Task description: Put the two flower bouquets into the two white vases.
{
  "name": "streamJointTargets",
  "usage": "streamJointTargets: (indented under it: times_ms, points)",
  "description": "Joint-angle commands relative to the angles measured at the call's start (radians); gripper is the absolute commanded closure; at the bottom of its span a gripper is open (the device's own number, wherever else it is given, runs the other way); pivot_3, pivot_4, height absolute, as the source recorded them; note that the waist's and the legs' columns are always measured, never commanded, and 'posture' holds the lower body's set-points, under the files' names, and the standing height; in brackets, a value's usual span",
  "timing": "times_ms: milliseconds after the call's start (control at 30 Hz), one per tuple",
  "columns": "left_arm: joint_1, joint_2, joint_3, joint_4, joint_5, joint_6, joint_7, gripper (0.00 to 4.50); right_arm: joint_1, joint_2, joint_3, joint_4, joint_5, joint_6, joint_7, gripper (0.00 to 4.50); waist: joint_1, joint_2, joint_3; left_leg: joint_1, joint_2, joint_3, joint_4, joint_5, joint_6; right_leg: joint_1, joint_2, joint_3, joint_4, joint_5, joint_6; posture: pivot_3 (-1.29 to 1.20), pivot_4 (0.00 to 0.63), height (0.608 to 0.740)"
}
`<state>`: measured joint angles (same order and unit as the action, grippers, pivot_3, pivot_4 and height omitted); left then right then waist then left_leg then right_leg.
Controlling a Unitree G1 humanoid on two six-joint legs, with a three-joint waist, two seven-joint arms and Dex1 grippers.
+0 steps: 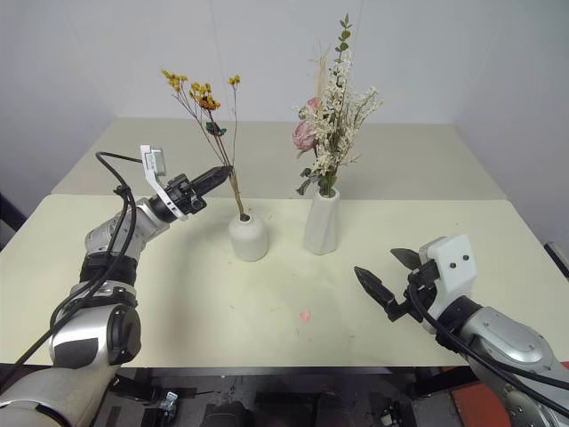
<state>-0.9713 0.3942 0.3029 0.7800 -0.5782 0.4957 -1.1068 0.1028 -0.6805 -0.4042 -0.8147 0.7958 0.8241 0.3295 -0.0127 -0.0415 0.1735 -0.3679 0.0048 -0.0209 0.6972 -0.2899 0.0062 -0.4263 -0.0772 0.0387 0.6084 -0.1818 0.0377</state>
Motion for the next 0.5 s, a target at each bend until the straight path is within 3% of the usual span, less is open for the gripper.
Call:
streamJointTargets:
  times_ms: [33, 500]
  points:
    - [-0.014, 0.007, -0.026, -0.029, 0.023, -0.044, -0.036, 4.47, -0.003, 0.001, -0.020, -0.026, -0.001, -0.030, -0.003, 0.00, 0.000, 0.000, 0.000, 0.000, 0.000, 0.000, 0.000, 0.000, 0.000, 0.000, 0.000, 0.000, 0.000, 0.000, 0.000, 0.00, 0.150, 0.740]
    - [0.045, 0.010, -0.082, -0.084, 0.052, -0.055, -0.100, 4.47, 0.005, 0.007, -0.016, -0.027, -0.010, -0.035, -0.011, 0.00, -0.001, 0.000, 0.000, 0.000, 0.000, 0.000, 0.000, 0.000, 0.000, 0.000, 0.000, 0.000, 0.000, 0.000, 0.000, 0.00, 0.150, 0.740]
